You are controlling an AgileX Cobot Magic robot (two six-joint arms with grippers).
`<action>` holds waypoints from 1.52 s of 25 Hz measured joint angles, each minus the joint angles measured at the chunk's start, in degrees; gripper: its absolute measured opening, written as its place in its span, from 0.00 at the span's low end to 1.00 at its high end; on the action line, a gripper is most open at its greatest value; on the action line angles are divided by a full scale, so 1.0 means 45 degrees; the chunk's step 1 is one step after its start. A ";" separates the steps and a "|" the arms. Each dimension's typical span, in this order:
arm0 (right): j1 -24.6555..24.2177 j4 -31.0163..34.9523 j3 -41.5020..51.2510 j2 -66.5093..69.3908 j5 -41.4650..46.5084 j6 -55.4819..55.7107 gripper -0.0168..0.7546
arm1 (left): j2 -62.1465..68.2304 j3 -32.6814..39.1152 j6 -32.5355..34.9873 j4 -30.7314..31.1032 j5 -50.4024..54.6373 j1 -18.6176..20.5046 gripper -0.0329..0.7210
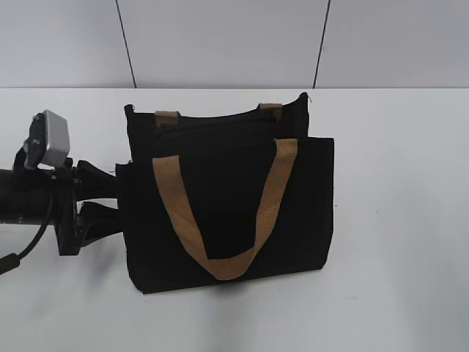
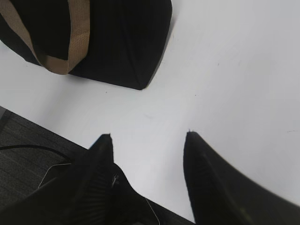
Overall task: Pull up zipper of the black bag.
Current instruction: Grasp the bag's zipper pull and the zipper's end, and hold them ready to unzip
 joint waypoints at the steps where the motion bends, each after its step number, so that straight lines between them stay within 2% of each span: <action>1: 0.0000 0.0010 0.0000 0.0000 0.0000 0.0000 0.52 | 0.0091 -0.0004 0.0000 0.0000 0.0013 0.0000 0.70; 6: 0.0000 0.0010 0.0000 0.0000 -0.0073 -0.0012 0.52 | 0.0382 -0.0044 0.0000 0.0000 0.0119 -0.0015 0.70; 12: 0.0000 0.0010 0.0000 0.0000 -0.0073 -0.0012 0.52 | 0.0446 -0.0363 0.0000 0.0000 -0.0554 -0.0788 0.70; 18: 0.0000 0.0010 0.0000 0.0000 -0.0084 -0.0012 0.52 | 0.0446 -0.0403 0.0000 -0.0027 -0.0940 -0.0912 0.68; 22: 0.0000 0.0010 0.0000 0.0000 -0.0083 -0.0012 0.52 | 0.0446 -0.0413 0.0000 -0.0027 -0.1147 -0.0927 0.54; 28: 0.0000 0.0010 0.0000 0.0000 -0.0083 -0.0012 0.52 | 0.0448 -0.0433 0.0000 -0.0014 -0.0813 -0.0949 0.15; 38: 0.0000 0.0010 0.0000 0.0000 -0.0083 -0.0012 0.52 | 0.0359 -0.0433 0.0000 -0.0014 -0.1536 -0.0949 0.14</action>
